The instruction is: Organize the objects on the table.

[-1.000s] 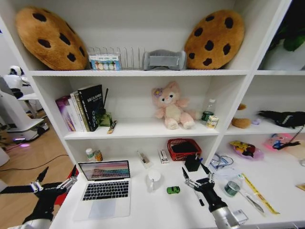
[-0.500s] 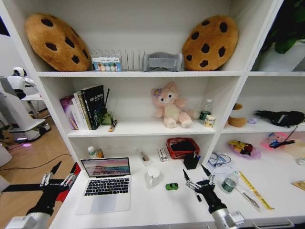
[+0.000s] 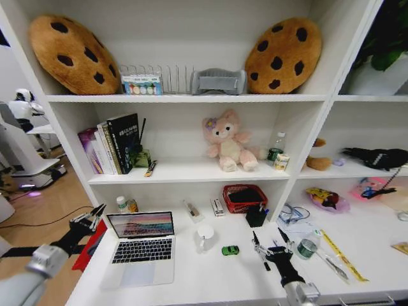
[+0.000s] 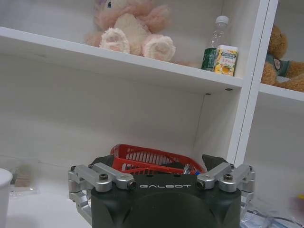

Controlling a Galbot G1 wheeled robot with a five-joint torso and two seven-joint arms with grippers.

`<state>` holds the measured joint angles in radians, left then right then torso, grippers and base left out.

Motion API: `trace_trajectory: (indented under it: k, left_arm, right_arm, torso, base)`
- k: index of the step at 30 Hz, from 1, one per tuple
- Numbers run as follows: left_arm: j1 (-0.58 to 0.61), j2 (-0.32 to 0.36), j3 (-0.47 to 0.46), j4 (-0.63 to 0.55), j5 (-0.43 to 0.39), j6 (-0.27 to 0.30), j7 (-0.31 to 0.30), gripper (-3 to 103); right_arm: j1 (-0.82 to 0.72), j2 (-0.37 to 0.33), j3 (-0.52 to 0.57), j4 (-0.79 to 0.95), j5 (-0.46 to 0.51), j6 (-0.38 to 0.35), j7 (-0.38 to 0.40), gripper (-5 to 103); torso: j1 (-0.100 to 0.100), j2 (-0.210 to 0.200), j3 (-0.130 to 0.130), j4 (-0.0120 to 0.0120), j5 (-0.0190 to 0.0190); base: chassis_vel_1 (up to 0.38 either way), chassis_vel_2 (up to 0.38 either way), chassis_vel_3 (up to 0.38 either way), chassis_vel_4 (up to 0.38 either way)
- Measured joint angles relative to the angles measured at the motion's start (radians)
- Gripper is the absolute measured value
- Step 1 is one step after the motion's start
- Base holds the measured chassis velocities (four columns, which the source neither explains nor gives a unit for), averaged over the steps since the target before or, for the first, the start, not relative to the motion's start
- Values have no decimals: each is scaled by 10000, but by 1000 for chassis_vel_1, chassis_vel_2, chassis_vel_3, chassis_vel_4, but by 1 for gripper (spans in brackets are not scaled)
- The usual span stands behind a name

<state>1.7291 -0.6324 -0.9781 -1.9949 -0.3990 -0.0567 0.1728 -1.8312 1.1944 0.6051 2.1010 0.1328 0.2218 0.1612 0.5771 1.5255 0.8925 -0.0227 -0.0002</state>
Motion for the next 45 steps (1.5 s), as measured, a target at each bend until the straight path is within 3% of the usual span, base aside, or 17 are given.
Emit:
trace_trajectory:
  k: [2,5,7,12,19,25,30,32,35,41,43,45]
  left_arm:
    - [-395,692,306,263,-54,9,586,0]
    - [-530,1008,417,375,-84,-52,920,0]
    - [-676,1523,538,622,-246,-216,1736,0]
    - [-755,2159,692,919,-311,-355,2475,0]
    - [-799,2410,748,1010,-342,-359,2816,0]
    - [-1912,3371,1655,1889,-297,-411,3984,0]
    - [-2678,3489,2546,2379,-179,-433,4322,0]
    - [-3143,3324,3160,2529,-22,-434,4494,0]
    - [-3358,3135,3374,2580,113,-460,4601,0]
    - [-2791,3227,2824,2277,205,-475,5263,0]
    - [-2550,3302,2600,1995,436,-519,5793,0]
    - [-2497,3308,2575,1873,516,-546,5937,0]
  right_arm:
    - [7,35,2,-72,31,49,-7,100]
    - [4,69,9,-83,103,81,-56,100]
    - [-21,244,58,-131,156,166,-130,100]
    - [-62,400,111,-206,113,216,-154,100]
    - [-72,444,124,-211,91,220,-159,100]
    - [-203,586,334,-212,31,346,-167,100]
    - [-232,649,368,-280,20,412,-166,100]
    - [-232,686,367,-281,15,415,-165,100]
    - [-227,715,364,-311,6,419,-161,100]
    - [-194,721,366,-387,3,419,-151,100]
    - [-148,719,330,-400,3,412,-150,100]
    - [-128,722,302,-404,1,403,-150,100]
  torso:
    - [0,0,0,-2,0]
    - [0,0,0,-2,1]
    - [-1,0,-1,1,1]
    - [-2,1,-2,1,1]
    - [-2,1,-1,-1,4]
    - [-2,1,-1,0,2]
    - [-2,1,-1,0,3]
    - [-2,2,-1,-1,-1]
    - [-2,2,-2,1,4]
    - [-3,3,-3,6,6]
    - [-3,2,-3,2,1]
    - [-3,2,-2,-5,-6]
  base:
    - [0,0,0,0]
    - [0,0,0,0]
    - [0,0,0,0]
    - [0,0,0,0]
    - [0,0,0,0]
    - [0,0,0,0]
    - [0,0,0,0]
    - [0,0,0,0]
    - [0,0,0,0]
    - [0,0,0,0]
    - [0,0,0,0]
    - [0,0,0,0]
